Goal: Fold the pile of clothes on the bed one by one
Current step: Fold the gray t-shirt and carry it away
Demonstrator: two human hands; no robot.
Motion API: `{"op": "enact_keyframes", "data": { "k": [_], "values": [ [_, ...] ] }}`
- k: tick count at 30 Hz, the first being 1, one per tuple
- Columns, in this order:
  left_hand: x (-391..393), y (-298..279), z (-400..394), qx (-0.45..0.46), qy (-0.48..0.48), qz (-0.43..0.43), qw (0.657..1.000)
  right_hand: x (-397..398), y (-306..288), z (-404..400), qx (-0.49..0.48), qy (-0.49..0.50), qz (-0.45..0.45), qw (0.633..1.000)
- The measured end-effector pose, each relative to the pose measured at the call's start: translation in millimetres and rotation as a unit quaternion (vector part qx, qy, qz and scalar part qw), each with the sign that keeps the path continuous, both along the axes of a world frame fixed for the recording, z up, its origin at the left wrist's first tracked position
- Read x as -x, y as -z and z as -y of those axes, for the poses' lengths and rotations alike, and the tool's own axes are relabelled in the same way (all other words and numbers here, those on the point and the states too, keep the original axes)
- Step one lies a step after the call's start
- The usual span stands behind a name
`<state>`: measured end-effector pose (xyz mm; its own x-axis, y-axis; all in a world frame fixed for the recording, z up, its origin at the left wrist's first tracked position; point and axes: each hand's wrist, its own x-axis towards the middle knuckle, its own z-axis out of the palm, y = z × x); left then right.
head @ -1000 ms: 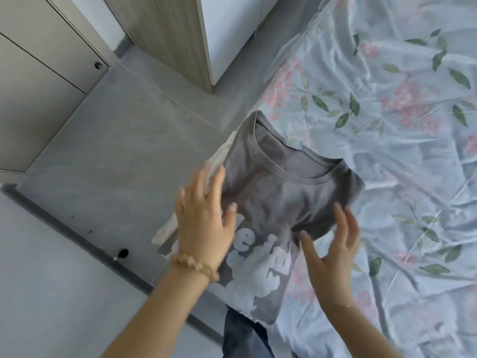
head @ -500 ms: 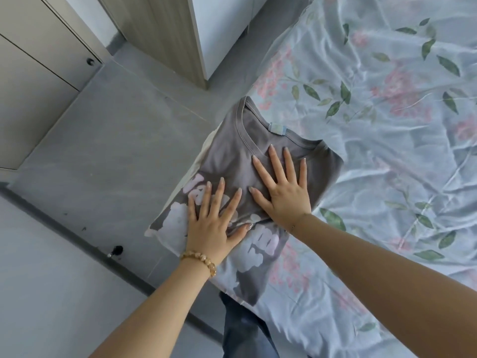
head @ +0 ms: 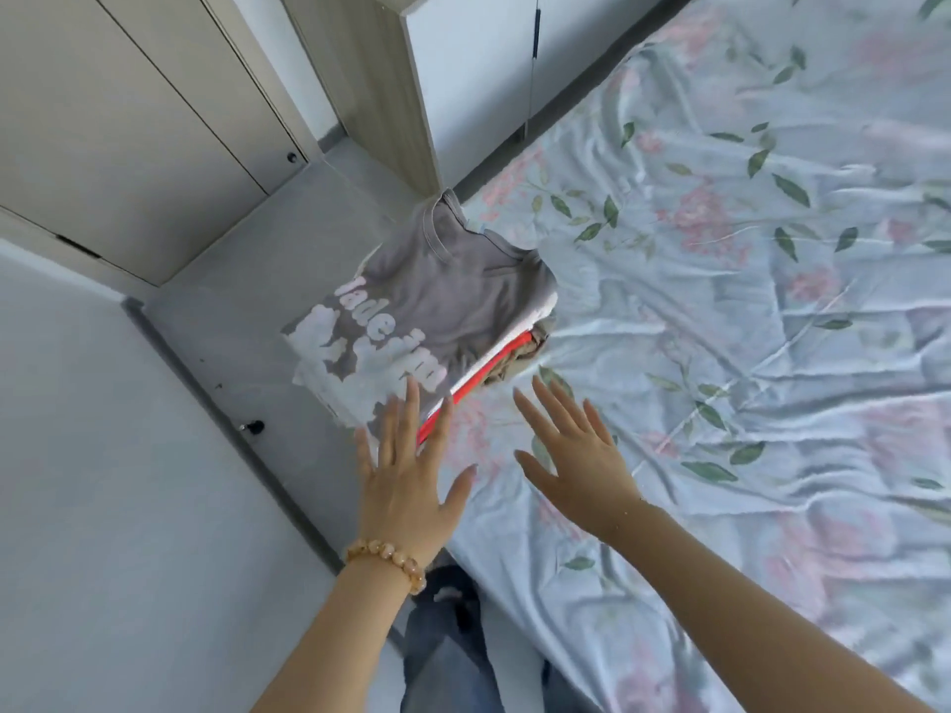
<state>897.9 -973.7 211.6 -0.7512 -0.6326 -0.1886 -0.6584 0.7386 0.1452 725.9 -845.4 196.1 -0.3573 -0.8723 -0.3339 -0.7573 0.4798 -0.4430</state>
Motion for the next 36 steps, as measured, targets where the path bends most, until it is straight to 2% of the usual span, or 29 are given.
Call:
{"op": "enact_keyframes", "data": {
  "k": [5, 8, 16, 23, 30, 36],
  "values": [
    [-25, -51, -104, -0.018, 0.025, -0.009, 0.999, -25, -71, -106, 0.018, 0.030, -0.010, 0.999],
    [-33, -72, -142, -0.034, 0.029, -0.018, 0.999, -39, -104, -159, 0.020, 0.093, -0.038, 0.995],
    [-28, -122, -260, -0.071, 0.015, -0.106, 0.992, -66, -160, -302, 0.031, 0.125, -0.044, 0.991],
    [-20, -148, -422, -0.057, -0.015, -0.132, 0.989, -67, -179, -456, 0.109, 0.115, -0.050, 0.986],
    [-19, -166, -618, -0.085, -0.060, -0.133, 0.986, -49, -197, -647, 0.066, 0.071, -0.039, 0.994],
    [-25, -186, -705, -0.071, -0.013, -0.126, 0.989, -47, -207, -737, 0.073, 0.079, -0.038, 0.993]
  ]
}}
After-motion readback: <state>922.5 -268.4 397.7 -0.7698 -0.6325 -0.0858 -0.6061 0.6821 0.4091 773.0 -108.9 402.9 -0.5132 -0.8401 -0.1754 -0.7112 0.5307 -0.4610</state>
